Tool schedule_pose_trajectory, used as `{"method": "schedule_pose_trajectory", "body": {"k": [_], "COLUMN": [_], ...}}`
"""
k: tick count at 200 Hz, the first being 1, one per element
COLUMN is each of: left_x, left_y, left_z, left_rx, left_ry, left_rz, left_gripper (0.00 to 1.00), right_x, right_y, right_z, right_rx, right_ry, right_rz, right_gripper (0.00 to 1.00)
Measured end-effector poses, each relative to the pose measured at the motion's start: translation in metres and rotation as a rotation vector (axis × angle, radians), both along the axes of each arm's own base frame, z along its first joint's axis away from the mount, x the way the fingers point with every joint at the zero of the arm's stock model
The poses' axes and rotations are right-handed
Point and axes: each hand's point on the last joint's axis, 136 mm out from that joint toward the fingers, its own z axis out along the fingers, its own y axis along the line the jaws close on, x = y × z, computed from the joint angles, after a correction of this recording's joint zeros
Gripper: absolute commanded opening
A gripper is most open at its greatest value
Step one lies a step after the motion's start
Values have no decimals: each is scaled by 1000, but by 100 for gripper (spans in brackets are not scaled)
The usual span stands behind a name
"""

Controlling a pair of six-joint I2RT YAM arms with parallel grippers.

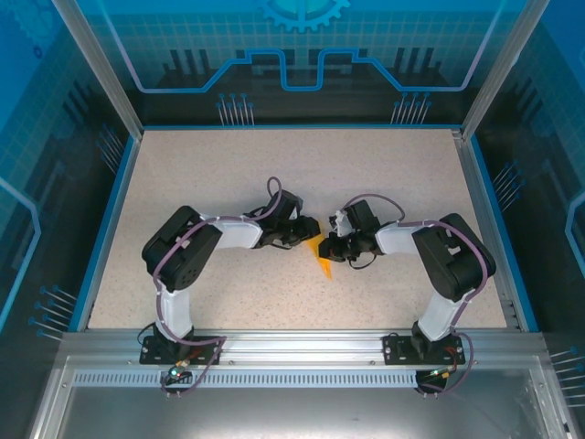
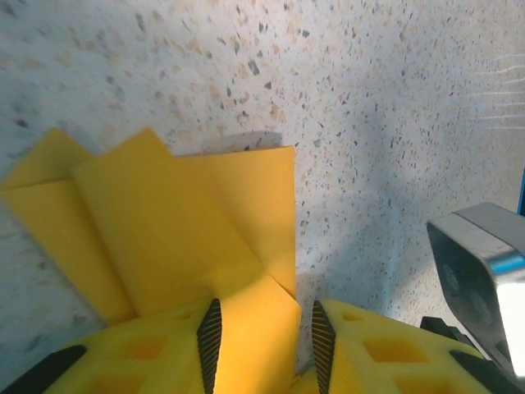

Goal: Fold a paper plane with a square sheet of paper (pick it up from the middle)
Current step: Fold the wing for the fifth time at the center of the table.

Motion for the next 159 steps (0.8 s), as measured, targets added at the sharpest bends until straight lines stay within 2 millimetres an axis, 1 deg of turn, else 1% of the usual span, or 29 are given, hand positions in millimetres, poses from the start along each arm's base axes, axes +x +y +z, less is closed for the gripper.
{"method": "schedule_pose_trajectory", "body": {"k": [27, 44, 55, 70, 92, 124, 159], "left_x": [8, 15, 18, 17, 18, 22, 28], "left_y": [6, 2, -1, -2, -7, -15, -24], "left_z": [25, 41, 45, 45, 39, 29, 26], "left_rx": [-6, -27, -36, -42, -50, -48, -36], "left_ry": [-46, -77, -85, -81, -63, -38, -18], "left_rz": [4, 4, 2, -4, -17, -32, -40], "left_gripper": [40, 41, 41, 41, 42, 42, 41], "right_x": [0, 0, 0, 0, 0, 0, 1], "right_y": [0, 0, 0, 0, 0, 1, 1], "right_z": [0, 0, 0, 0, 0, 0, 0], "right_rx": [3, 3, 3, 5, 9, 13, 20], "right_ry": [1, 0, 0, 1, 3, 2, 6], "right_rz": [0, 0, 0, 0, 2, 3, -5], "right_gripper": [8, 8, 8, 8, 8, 7, 7]}}
